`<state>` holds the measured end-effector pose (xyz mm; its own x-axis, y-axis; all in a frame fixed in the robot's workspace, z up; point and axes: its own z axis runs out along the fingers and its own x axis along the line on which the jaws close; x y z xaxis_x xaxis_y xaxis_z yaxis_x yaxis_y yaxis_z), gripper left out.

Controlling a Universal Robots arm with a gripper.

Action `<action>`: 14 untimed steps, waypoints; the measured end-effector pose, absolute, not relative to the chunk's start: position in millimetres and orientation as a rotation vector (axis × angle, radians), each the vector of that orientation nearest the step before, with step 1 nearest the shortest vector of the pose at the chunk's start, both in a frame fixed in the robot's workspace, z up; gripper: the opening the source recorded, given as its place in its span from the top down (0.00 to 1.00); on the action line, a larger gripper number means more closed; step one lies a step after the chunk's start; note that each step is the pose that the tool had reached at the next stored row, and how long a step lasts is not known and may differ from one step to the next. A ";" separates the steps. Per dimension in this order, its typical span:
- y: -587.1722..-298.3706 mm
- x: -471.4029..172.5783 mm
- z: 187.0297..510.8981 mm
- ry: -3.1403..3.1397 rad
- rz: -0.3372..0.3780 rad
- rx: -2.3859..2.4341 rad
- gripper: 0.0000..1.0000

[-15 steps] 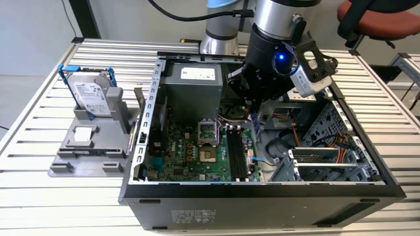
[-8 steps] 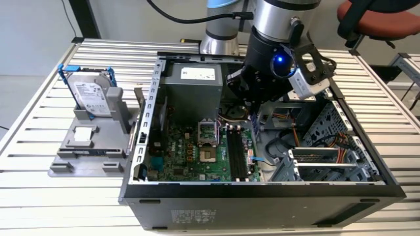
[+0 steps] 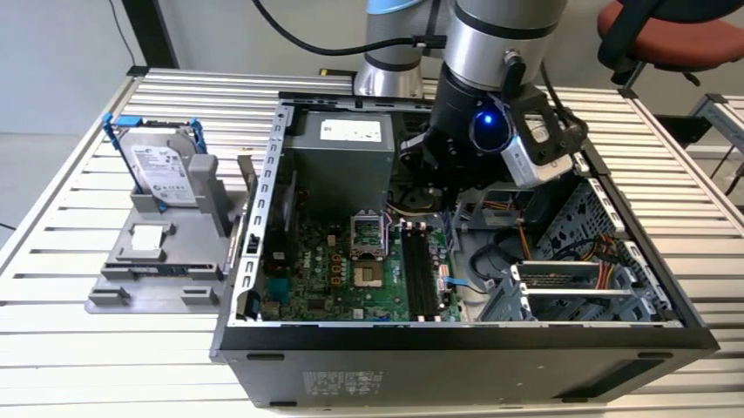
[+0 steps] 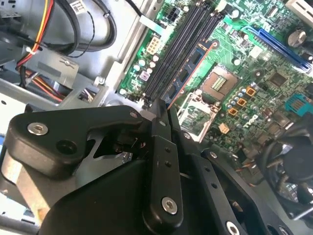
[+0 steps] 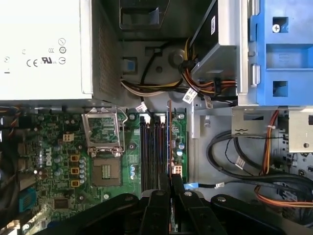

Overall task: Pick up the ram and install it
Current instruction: 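Insert the ram into the slot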

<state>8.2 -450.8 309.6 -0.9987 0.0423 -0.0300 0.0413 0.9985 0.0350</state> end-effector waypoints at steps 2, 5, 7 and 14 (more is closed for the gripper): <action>-450.9 8.2 309.7 3.110 0.053 0.065 1.00; -450.8 8.2 308.7 3.110 0.053 0.065 1.00; -451.0 8.2 305.3 3.110 0.053 0.065 1.00; -455.0 8.1 294.9 3.110 0.053 0.065 1.00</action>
<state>8.1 -455.0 294.9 -0.9987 0.0423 -0.0298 0.0412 0.9986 0.0344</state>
